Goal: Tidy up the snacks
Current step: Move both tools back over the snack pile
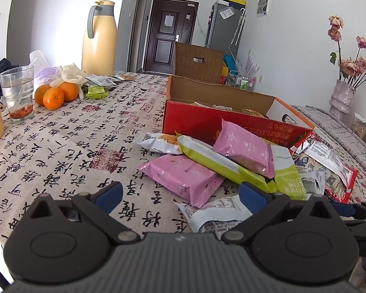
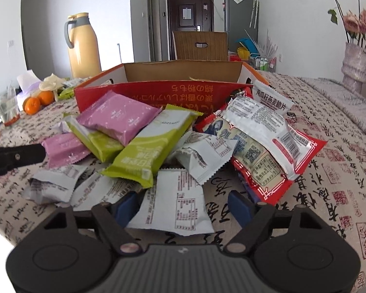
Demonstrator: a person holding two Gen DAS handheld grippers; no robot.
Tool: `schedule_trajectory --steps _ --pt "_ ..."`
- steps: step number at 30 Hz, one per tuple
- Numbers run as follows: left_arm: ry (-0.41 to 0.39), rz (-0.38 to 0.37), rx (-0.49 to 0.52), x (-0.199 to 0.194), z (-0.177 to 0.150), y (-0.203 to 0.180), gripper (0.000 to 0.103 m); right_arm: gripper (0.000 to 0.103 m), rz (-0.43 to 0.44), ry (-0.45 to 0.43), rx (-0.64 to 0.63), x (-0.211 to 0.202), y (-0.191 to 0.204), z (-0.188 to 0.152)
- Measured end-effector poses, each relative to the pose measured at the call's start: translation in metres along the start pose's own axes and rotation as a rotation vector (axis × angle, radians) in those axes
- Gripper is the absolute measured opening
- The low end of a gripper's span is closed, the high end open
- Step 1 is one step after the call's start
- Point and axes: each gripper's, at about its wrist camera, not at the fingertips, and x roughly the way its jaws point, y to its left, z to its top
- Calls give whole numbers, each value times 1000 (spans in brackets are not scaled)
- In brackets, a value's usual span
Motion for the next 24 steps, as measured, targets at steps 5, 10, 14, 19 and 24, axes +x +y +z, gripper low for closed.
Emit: schedule_trajectory --steps 5,10,14,19,24 --pt "4 -3 4 0 -1 -1 103 96 -2 9 6 3 -2 0" --pt "11 -1 5 1 -1 -3 103 89 -1 -2 11 3 -2 -1" --pt "8 1 6 -1 -1 -3 103 57 14 -23 15 -3 -3 -1" --pt "8 3 9 -2 -2 -5 103 49 24 -33 12 -10 -6 -3" --pt "21 9 8 -1 -2 -7 103 45 34 -50 0 -20 -9 -7"
